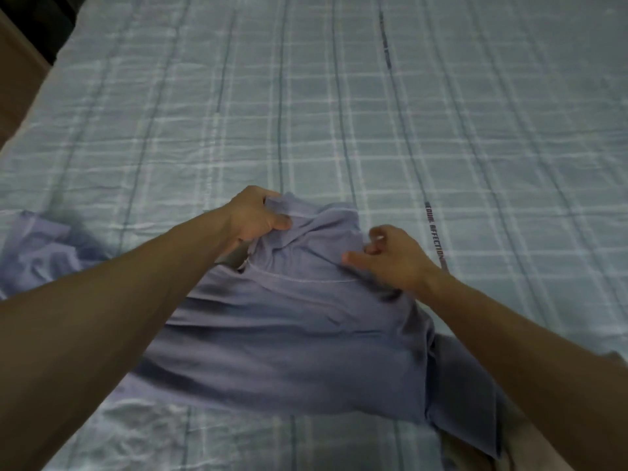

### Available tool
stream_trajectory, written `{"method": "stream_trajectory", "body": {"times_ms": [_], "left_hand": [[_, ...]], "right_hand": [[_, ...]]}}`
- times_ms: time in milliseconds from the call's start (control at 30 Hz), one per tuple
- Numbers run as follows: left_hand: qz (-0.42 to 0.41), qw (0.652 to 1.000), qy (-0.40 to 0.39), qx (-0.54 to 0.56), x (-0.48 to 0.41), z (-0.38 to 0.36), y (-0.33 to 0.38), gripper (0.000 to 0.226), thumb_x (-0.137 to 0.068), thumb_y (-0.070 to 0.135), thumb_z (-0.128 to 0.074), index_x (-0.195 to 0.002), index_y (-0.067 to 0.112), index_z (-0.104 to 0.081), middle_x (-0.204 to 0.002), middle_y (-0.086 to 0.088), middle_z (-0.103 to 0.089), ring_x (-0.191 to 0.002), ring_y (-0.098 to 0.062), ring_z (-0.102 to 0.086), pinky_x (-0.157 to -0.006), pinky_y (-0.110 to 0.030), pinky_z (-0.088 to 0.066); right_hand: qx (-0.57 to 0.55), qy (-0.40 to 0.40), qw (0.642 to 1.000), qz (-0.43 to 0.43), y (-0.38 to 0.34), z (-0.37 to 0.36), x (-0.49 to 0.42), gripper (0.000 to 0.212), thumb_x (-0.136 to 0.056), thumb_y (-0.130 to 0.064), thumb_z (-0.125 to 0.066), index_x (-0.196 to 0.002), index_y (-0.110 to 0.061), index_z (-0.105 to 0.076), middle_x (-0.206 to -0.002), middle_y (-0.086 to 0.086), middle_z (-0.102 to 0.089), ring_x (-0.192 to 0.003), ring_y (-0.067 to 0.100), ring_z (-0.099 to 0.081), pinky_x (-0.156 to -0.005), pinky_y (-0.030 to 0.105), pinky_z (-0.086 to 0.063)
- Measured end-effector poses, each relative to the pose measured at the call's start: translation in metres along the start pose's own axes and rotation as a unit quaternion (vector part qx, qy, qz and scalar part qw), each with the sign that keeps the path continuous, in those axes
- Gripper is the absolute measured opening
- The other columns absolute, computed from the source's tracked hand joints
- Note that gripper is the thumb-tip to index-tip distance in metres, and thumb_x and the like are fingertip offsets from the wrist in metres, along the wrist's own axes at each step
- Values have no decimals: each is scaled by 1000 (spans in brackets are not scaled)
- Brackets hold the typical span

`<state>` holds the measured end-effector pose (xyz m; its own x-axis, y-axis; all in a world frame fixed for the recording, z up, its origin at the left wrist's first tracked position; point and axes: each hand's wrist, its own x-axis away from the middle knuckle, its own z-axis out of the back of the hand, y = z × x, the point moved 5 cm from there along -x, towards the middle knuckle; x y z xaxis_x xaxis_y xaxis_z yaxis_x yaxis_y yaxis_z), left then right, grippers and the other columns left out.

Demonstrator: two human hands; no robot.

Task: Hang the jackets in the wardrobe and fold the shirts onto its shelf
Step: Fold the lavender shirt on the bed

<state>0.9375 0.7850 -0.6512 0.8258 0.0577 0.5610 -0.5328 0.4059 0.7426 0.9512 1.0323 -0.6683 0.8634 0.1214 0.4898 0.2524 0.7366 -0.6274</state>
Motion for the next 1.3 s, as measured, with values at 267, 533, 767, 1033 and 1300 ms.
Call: {"method": "stream_trajectory", "body": {"times_ms": [267,533,767,1033,1300], "left_hand": [[-169,983,-66,-34,48,16,22,16,-81,-4,-73,-97,0,-72,-92,-9,-72,-85,-9,-64,-78,-21,-54],[-525,787,113,-304,135,28,11,16,-80,4,-51,-82,8,-66,-88,-6,-59,-78,-22,-54,-71,-34,-41],[-366,768,-129,-509,133,-1,-102,5,-82,30,-65,-86,32,-63,-84,10,-63,-83,-15,-61,-71,-30,-43],[-423,786,57,-448,142,-24,-74,42,-92,27,-46,-125,6,-62,-128,-13,-61,-113,-32,-57,-93,-43,-46],[-305,912,-119,-248,165,-56,-75,27,-77,12,-41,-68,17,-66,-65,10,-66,-59,-4,-60,-60,-16,-43]], "right_hand": [[-204,-26,979,-13,-47,-34,-12,64,-66,-1,-85,-124,-1,-56,-96,7,-64,-90,17,-61,-79,23,-50],[42,145,901,406,-73,-5,75,20,-69,0,-55,-84,-12,-62,-75,-3,-55,-67,10,-46,-62,22,-39],[283,-71,867,404,0,-65,117,26,-82,-44,-62,-95,-23,-69,-101,1,-62,-93,21,-57,-80,40,-48],[264,61,886,377,-16,-94,124,46,-85,-31,-54,-125,-8,-59,-126,14,-58,-110,33,-54,-94,45,-44],[206,-41,874,439,-7,-90,152,14,-86,-30,-65,-94,-18,-67,-87,-2,-62,-80,13,-54,-71,34,-46]]}}
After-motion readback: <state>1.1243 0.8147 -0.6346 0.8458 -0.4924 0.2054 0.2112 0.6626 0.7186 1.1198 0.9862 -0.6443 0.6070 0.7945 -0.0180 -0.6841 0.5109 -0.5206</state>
